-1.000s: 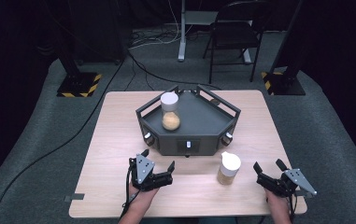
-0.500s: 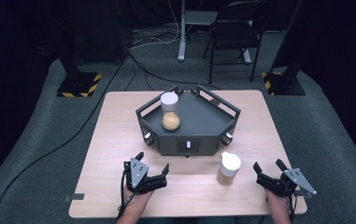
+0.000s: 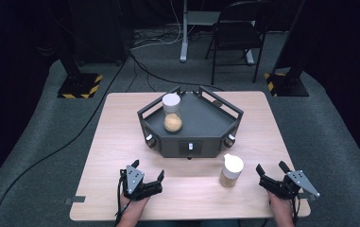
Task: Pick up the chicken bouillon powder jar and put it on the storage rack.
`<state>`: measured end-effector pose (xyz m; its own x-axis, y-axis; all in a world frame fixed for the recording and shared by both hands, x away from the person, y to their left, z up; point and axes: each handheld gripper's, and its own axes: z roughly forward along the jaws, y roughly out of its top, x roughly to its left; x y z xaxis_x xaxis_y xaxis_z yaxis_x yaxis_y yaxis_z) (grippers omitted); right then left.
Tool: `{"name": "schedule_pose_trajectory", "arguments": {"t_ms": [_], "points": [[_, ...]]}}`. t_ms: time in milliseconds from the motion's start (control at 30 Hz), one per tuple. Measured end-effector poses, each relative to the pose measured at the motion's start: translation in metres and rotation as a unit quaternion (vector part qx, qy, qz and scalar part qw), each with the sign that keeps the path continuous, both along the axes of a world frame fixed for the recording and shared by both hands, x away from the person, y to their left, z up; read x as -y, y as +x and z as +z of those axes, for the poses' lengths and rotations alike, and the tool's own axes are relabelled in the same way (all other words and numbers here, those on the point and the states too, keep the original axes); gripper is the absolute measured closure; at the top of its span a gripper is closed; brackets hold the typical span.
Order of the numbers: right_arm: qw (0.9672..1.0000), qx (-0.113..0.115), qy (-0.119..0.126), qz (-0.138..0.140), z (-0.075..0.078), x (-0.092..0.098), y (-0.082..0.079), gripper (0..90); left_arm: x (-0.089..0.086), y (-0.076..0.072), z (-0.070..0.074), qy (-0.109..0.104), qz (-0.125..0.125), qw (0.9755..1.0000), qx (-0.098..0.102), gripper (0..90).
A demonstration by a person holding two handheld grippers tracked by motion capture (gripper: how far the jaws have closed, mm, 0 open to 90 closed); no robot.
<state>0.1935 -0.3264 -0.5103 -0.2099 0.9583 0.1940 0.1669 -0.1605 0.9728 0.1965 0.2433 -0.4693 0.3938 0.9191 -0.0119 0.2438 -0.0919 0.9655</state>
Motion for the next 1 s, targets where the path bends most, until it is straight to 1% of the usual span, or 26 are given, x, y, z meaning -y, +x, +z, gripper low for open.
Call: {"name": "schedule_pose_trajectory", "arguments": {"t_ms": [300,500,600,700,833,1000], "points": [[1.0000,-0.001,-0.001,0.000,0.000,0.000,0.000,0.4,-0.004,0.000,-0.012,-0.009,0.006,0.9999,-0.012,1.4],[1.0000,-0.001,-0.001,0.000,0.000,0.000,0.000,0.4,-0.005,0.001,-0.020,-0.015,0.008,0.9998,-0.014,1.4],[1.0000,-0.001,-0.002,0.000,0.001,-0.001,0.000,0.3,-0.006,0.000,-0.022,-0.018,0.009,0.9997,-0.012,1.5],[1.0000,-0.002,-0.002,0.000,0.001,-0.001,0.000,0.3,-0.006,0.000,-0.023,-0.020,0.012,0.9996,-0.013,1.5],[1.0000,-0.001,0.000,0.005,0.000,0.001,0.001,0.2,-0.007,-0.001,-0.024,-0.025,0.014,0.9995,-0.012,1.5],[1.0000,-0.002,0.000,0.005,0.001,0.001,0.001,0.2,-0.005,-0.003,-0.024,-0.021,0.015,0.9996,-0.009,1.5]]}}
